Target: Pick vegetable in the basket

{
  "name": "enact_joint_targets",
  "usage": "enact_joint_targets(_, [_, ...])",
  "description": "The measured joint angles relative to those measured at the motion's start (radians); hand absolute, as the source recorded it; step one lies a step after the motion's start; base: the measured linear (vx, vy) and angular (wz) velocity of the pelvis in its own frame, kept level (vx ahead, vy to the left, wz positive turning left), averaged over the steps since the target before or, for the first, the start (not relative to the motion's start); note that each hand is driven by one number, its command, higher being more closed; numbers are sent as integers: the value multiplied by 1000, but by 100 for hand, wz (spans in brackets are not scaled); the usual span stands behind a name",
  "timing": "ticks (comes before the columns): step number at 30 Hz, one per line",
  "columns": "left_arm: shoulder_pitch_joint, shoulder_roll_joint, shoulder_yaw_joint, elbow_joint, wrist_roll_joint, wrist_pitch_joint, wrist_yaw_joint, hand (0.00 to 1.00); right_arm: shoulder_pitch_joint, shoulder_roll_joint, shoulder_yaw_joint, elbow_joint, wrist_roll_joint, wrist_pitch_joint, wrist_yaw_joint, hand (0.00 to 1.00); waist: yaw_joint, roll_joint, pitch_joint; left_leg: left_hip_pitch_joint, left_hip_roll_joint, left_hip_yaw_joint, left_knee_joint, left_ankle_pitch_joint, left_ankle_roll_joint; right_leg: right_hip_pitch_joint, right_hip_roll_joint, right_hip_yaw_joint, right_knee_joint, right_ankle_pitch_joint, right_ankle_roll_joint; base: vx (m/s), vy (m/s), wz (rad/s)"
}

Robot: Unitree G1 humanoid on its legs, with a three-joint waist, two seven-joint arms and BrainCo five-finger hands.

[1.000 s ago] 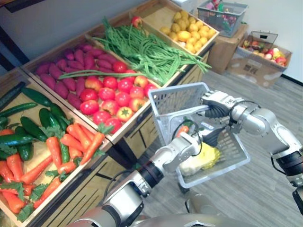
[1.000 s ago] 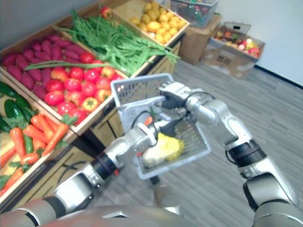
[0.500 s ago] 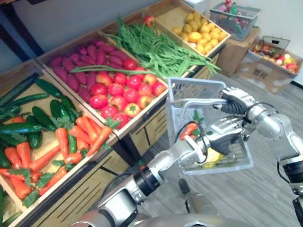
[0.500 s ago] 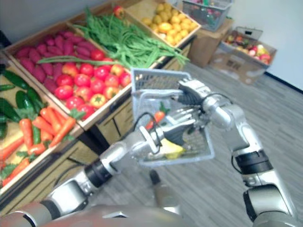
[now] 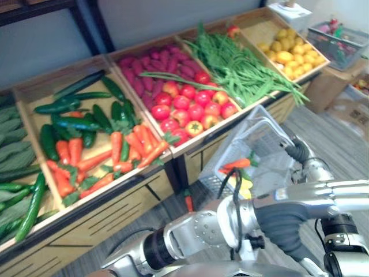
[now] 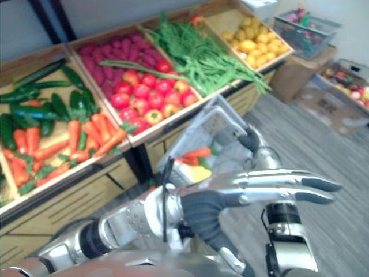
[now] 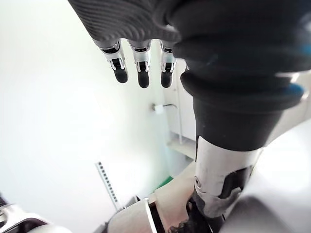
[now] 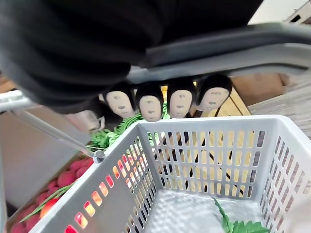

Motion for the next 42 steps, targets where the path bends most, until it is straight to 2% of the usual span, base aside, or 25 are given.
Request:
enact_joint_targets(2, [35, 39, 26, -18, -49, 2, -8, 0, 25, 2, -63, 47, 1, 5, -9, 100, 9, -1, -9, -28, -23, -48, -17, 8, 18, 8, -25, -51, 1, -8, 2, -15, 40, 90])
enact_joint_targets(6, [129, 90, 160, -117, -117, 1, -3, 0, 78, 4, -191, 214, 3, 20, -46, 100, 29, -6, -28, -74, -103, -183, -102, 66, 48, 51, -89, -202, -3, -19, 3, 28, 29, 103])
enact_joint_targets(8, [175, 113, 218, -146, -124, -1, 3, 0, 88, 15, -222, 302, 6, 27, -59, 100, 30, -20, -39, -76, -147, -231, -166, 104, 59, 77, -110, -257, -21, -35, 3, 35, 2, 99])
enact_joint_targets(11, [264, 119, 332, -148, -124, 0, 8, 0, 115, 21, -286, 444, 22, 32, -77, 100, 30, -36, -59, -73, -210, -314, -305, 195, 70, 97, -135, -339, -40, -48, 1, 71, -5, 90])
enact_joint_targets(13, [325, 113, 442, -148, -120, 2, 18, 0, 127, 21, -334, 523, 42, 43, -87, 100, 29, -30, -66, -59, -240, -358, -419, 275, 72, 97, -134, -387, -47, -47, 5, 41, -4, 68])
enact_joint_targets(14, [356, 109, 516, -147, -118, 3, 27, 0, 138, 22, -353, 564, 55, 45, -88, 100, 28, -22, -71, -49, -246, -384, -481, 318, 74, 99, -126, -410, -54, -47, 5, 33, -11, 61])
enact_joint_targets(15, [367, 104, 554, -145, -113, 4, 36, 0, 145, 22, -362, 584, 65, 46, -88, 100, 26, -24, -69, -58, -246, -401, -488, 325, 77, 101, -123, -420, -56, -47, 5, 25, -9, 47])
enact_joint_targets(19, [436, 60, 763, -127, -98, 21, 80, 0, 196, 20, -386, 661, 92, 45, -113, 100, 25, -37, -77, -59, -248, -439, -488, 329, 80, 127, -121, -436, -58, -63, 10, 21, 3, 26])
enact_joint_targets(26, [524, -22, 1028, -2, 15, 45, 143, 0, 268, 61, -443, 718, 140, 42, -114, 100, 22, -46, -92, -92, -249, -485, -488, 340, 75, 125, -118, -471, -56, -85, 10, -15, -1, 18])
enact_joint_targets(29, [537, -56, 1133, 95, 56, 69, 173, 0, 294, 86, -461, 735, 141, 42, -113, 100, 24, -57, -97, -103, -249, -494, -488, 344, 76, 125, -116, -484, -58, -85, 10, -6, -1, 15])
enact_joint_targets(32, [541, -67, 1255, 275, 157, 99, 211, 0, 314, 119, -478, 730, 141, 41, -114, 100, 21, -63, -102, -107, -251, -514, -488, 342, 80, 128, -116, -498, -57, -89, 4, 9, -7, 12])
enact_joint_targets(33, [541, -70, 1308, 353, 244, 131, 241, 0, 323, 131, -478, 716, 141, 41, -114, 100, 19, -63, -101, -109, -252, -516, -488, 342, 81, 128, -116, -500, -57, -89, 3, 0, 0, 0])
enact_joint_targets(35, [543, -75, 1392, 510, 422, 156, 297, 0, 351, 157, -478, 676, 141, 39, -117, 100, 19, -61, -101, -111, -255, -523, -488, 341, 81, 129, -118, -512, -58, -93, -1, 7, -7, 9])
enact_joint_targets(36, [543, -75, 1401, 533, 441, 156, 303, 0, 355, 161, -478, 671, 141, 39, -118, 100, 19, -61, -101, -112, -256, -525, -488, 340, 81, 129, -119, -513, -57, -94, -1, 10, -6, 14])
enact_joint_targets(38, [538, -82, 1474, 684, 510, 181, 353, 0, 373, 178, -475, 651, 163, 31, -124, 100, 11, -59, -102, -123, -261, -542, -488, 340, 81, 133, -121, -532, -58, -99, 0, 23, -4, 25])
enact_joint_targets(42, [527, -86, 1625, 999, 517, 234, 426, 0, 392, 205, -464, 642, 174, 25, -150, 100, 1, -58, -103, -123, -268, -566, -488, 338, 81, 157, -121, -558, -72, -103, 0, 54, -12, 20])
